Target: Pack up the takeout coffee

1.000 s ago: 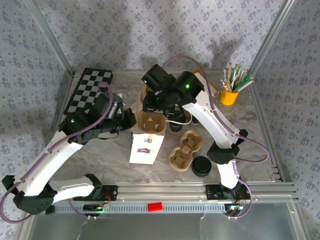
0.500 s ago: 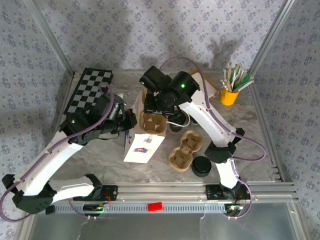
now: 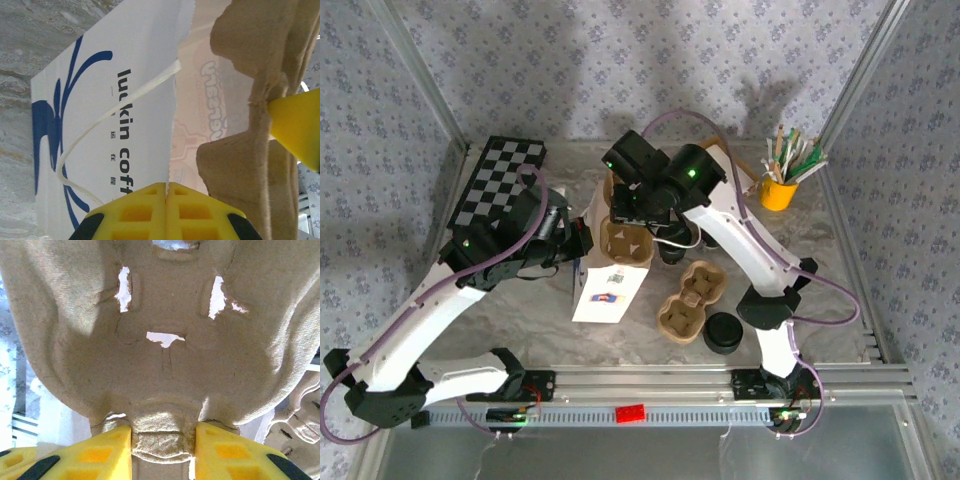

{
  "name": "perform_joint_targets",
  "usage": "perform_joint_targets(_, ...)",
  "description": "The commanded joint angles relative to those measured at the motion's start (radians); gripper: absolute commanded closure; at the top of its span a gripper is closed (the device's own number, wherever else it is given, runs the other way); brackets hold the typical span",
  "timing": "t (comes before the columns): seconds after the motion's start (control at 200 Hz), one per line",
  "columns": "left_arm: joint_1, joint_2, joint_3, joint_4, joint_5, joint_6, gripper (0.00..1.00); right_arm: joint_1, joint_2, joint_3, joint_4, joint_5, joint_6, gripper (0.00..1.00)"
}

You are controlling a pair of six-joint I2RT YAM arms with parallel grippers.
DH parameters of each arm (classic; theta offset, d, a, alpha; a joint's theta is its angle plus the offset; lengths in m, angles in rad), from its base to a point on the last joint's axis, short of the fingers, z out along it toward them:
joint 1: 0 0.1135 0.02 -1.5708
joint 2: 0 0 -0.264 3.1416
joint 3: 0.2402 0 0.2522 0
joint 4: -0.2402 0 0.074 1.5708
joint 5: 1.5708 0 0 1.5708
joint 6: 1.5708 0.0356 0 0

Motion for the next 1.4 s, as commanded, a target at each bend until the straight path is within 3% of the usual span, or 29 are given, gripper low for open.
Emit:
perform_joint_targets(0.0,-0.008,-0.029,-0.006,0.002,-0.029,-0.022,1.00,-0.006,-0.040,-0.007,0.034,0.024,-0.014,0.67)
perform_joint_targets(0.51,-0.004,-0.038,-0.027,0.000,-0.035,-0.022,1.00,0.009,-0.084,-0.076,0.213,0.082,-0.022,0.68)
perform_joint_targets(0.715,0.005,-0.040,-0.032,0.012,-0.036,-0.020,1.00,0.022,-0.094,-0.089,0.252,0.048,0.014,0.68)
perform_joint_targets(1.094,0.009,-0.060,-0.058,0.033,-0.053,-0.042,1.00,0.037,-0.235,-0.400,0.351,0.104,0.061,0.68)
perform_joint_targets(1.394,0.011,-0.044,-0.067,0.074,-0.037,-0.048,0.96,0.054,-0.239,-0.415,0.292,0.121,0.074,0.69)
